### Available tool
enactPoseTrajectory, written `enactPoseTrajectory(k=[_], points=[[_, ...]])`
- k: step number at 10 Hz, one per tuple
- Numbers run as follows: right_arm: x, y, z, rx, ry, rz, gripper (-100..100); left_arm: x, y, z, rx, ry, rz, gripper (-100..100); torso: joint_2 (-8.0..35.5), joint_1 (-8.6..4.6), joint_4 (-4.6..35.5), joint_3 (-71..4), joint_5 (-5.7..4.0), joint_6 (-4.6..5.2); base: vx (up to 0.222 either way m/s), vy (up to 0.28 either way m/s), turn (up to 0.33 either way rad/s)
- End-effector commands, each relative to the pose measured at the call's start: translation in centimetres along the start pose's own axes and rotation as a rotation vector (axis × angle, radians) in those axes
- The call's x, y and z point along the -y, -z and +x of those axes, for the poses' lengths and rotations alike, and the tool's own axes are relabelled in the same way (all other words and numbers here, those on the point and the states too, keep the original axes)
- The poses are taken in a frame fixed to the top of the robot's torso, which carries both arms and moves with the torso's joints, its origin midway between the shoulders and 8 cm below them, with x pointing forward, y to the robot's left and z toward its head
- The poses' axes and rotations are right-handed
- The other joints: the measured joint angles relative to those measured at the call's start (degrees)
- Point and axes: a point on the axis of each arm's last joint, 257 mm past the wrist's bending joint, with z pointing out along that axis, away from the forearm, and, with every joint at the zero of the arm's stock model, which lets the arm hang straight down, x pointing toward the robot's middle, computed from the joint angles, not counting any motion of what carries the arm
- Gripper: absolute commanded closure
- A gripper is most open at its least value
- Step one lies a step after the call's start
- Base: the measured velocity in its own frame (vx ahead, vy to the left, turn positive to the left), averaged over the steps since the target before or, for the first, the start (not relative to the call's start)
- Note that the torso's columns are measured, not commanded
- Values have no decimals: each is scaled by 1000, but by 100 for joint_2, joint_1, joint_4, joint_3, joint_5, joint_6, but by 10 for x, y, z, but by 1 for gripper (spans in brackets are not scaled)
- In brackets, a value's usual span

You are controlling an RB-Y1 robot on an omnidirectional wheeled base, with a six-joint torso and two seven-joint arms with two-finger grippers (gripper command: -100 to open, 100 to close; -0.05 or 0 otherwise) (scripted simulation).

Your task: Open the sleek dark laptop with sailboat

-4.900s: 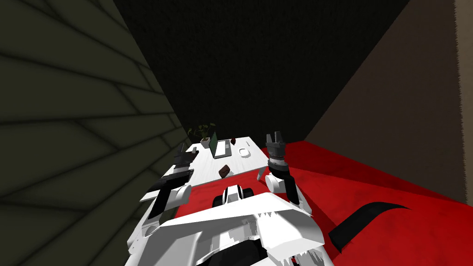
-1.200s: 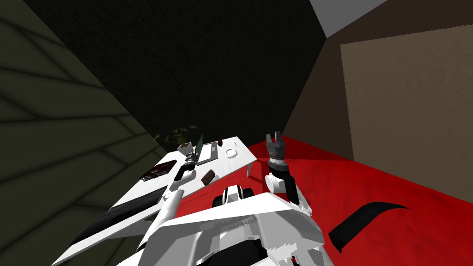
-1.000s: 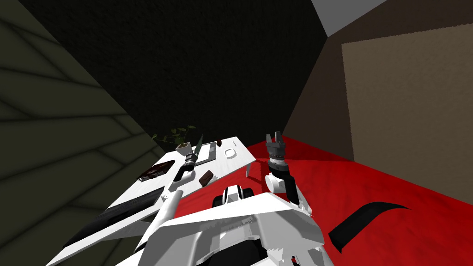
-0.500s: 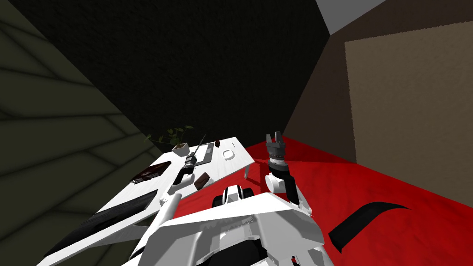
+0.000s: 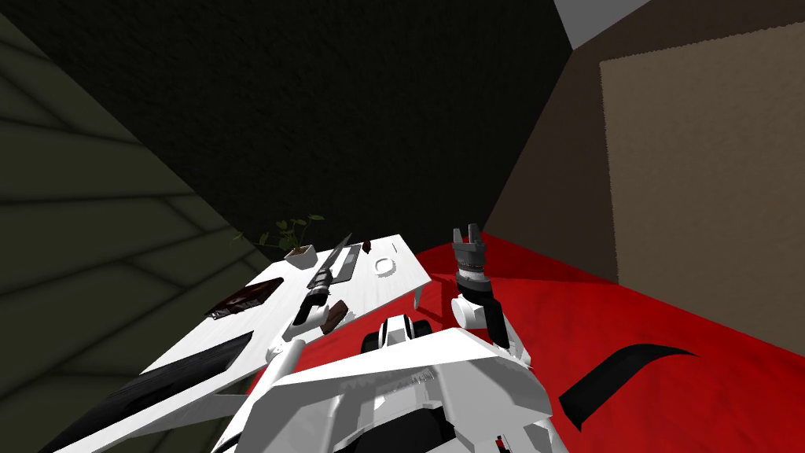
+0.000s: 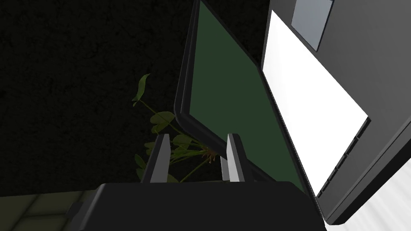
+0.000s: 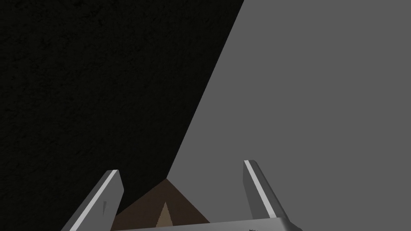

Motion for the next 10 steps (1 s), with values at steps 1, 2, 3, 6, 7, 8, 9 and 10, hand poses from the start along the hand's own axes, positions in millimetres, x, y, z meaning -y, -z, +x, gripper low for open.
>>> enactPoseTrajectory(k=[1, 2, 3, 6, 7, 8, 9, 10], points=[[0, 0, 0, 0, 0, 0, 0, -8, 10, 0, -17, -111, 14, 100, -6, -9, -3, -3, 1, 4, 68, -104, 39], [0, 0, 0, 0, 0, 0, 0, -8, 7, -1, -11, -82, 5, 100, -3, -13, -5, -2, 1, 7, 24, -47, 11], [0, 0, 0, 0, 0, 0, 0, -18, 18, 0, -15, -132, 6, 100, 9, 5, 2, 5, 2, 4, 54, -19, 21], [0, 0, 0, 0, 0, 0, 0, -9, 6, -4, -16, -144, -2, -100, 1, 7, -9, -2, 7, -2, 18, -34, 9], [0, 0, 0, 0, 0, 0, 0, -4, 1, -6, -15, -144, -2, -100, 20, 12, -4, 13, 12, 0, -83, -9, -17], [0, 0, 0, 0, 0, 0, 0, 2, -4, -7, -14, -144, -2, -100, 18, 8, 2, 11, 6, -1, -62, -10, -9], [0, 0, 0, 0, 0, 0, 0, 7, -8, -9, -13, -144, -2, -100, 6, -4, 3, 4, -1, -2, -54, -10, -6], [0, 0, 0, 0, 0, 0, 0, 12, -13, -11, -12, -144, -3, -100, -2, -11, 0, -1, -3, 0, -54, -15, -9]])
